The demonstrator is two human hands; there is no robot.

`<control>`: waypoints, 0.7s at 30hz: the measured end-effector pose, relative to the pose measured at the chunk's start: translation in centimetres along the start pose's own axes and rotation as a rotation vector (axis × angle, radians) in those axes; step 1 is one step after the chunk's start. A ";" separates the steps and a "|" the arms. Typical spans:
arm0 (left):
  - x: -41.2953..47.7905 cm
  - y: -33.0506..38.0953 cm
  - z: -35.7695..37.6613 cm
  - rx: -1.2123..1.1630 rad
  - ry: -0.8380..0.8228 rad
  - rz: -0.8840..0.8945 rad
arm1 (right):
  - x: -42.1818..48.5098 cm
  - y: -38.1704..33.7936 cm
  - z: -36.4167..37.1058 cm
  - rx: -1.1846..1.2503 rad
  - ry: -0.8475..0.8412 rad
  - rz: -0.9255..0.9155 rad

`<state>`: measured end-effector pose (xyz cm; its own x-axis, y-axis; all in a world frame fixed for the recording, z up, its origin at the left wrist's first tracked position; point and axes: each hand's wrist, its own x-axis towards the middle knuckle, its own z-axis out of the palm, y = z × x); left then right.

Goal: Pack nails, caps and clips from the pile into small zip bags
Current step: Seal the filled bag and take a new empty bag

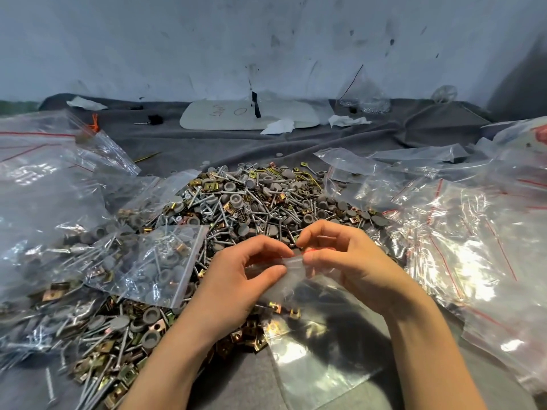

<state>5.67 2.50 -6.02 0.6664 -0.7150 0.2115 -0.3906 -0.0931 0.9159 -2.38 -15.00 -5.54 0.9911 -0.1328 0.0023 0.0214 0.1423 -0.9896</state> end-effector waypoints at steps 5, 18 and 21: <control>-0.1 0.2 0.0 0.000 0.008 0.019 | 0.0 0.0 -0.2 -0.006 -0.014 0.038; -0.1 -0.2 0.4 0.240 -0.090 0.135 | -0.4 -0.4 -0.2 -0.211 -0.079 0.152; -0.1 0.0 0.6 0.333 -0.101 0.216 | -0.3 -0.6 -0.2 -0.260 -0.018 0.110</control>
<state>5.19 2.13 -6.25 0.4878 -0.8053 0.3369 -0.7099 -0.1413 0.6900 -2.76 -15.25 -4.99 0.9879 -0.1129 -0.1065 -0.1182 -0.1021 -0.9877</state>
